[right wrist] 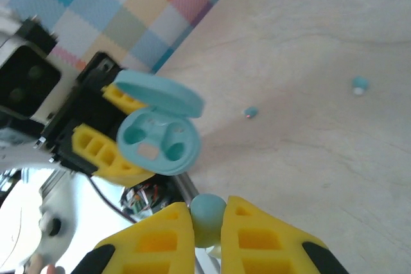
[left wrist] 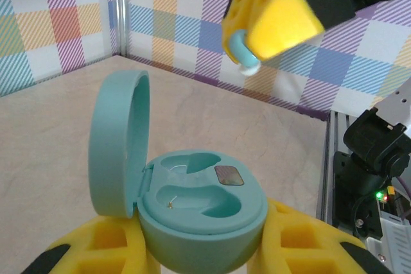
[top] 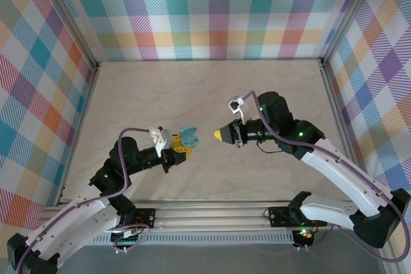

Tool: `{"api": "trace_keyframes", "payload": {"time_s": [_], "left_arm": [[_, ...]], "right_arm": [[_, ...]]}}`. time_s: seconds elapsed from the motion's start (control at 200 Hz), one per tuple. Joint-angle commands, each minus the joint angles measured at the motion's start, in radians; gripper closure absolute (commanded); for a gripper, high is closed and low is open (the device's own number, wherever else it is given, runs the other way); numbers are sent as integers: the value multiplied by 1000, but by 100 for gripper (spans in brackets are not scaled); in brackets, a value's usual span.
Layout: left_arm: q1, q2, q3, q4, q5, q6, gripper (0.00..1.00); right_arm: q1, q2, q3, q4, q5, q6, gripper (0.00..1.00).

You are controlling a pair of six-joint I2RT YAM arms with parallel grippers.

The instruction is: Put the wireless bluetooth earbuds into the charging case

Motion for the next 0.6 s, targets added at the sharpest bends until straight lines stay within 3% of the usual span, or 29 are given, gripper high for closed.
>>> {"api": "trace_keyframes", "payload": {"time_s": [0.0, 0.595], "left_arm": [[-3, -10, 7, 63, 38, -9, 100], [-3, -19, 42, 59, 109, -68, 100]], "right_arm": [[35, 31, 70, 26, -113, -96, 88], [80, 180, 140, 82, -203, -242, 85]]}}
